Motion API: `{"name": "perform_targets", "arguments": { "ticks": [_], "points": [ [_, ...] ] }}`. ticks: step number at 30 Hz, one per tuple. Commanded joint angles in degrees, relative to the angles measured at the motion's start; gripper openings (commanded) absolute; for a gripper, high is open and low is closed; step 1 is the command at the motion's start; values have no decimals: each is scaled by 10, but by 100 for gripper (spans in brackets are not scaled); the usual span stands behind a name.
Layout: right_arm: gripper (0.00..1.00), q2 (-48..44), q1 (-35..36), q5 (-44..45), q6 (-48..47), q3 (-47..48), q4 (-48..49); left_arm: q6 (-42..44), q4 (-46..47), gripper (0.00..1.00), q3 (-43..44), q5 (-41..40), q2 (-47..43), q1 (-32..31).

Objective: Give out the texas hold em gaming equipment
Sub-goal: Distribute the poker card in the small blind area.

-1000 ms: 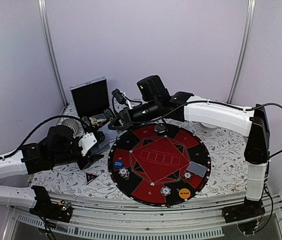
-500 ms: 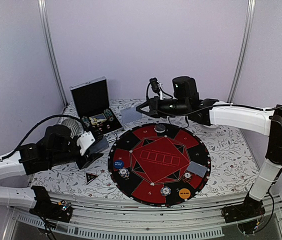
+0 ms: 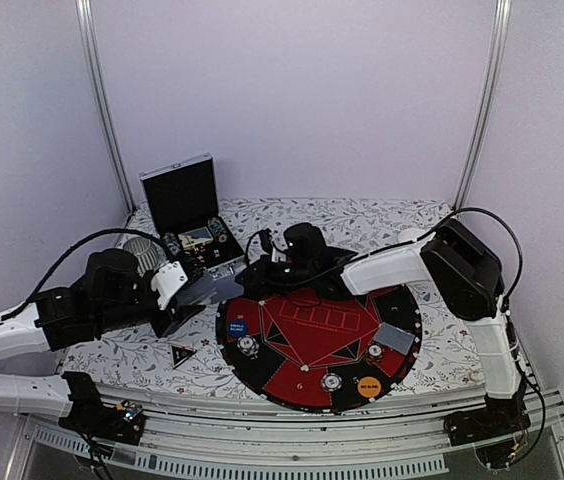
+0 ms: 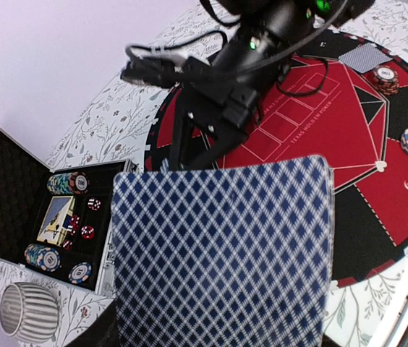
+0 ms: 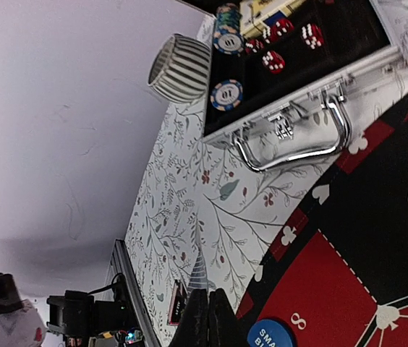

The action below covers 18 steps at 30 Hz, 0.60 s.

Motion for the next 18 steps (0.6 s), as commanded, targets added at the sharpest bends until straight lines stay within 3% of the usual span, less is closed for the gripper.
{"name": "perform_targets", "arguments": {
  "ticks": [1, 11, 14, 18],
  "points": [
    [2, 50, 6, -12, 71, 38, 52, -5, 17, 54, -3, -2, -19, 8],
    [4, 122, 21, -39, 113, 75, 53, -3, 18, 54, -6, -2, -29, 8],
    [10, 119, 20, -32, 112, 74, 52, -4, 18, 54, -7, -3, -31, 8],
    [27, 96, 20, -16, 92, 69, 29, -3, 18, 54, -7, -2, -34, 8]
  ]
}}
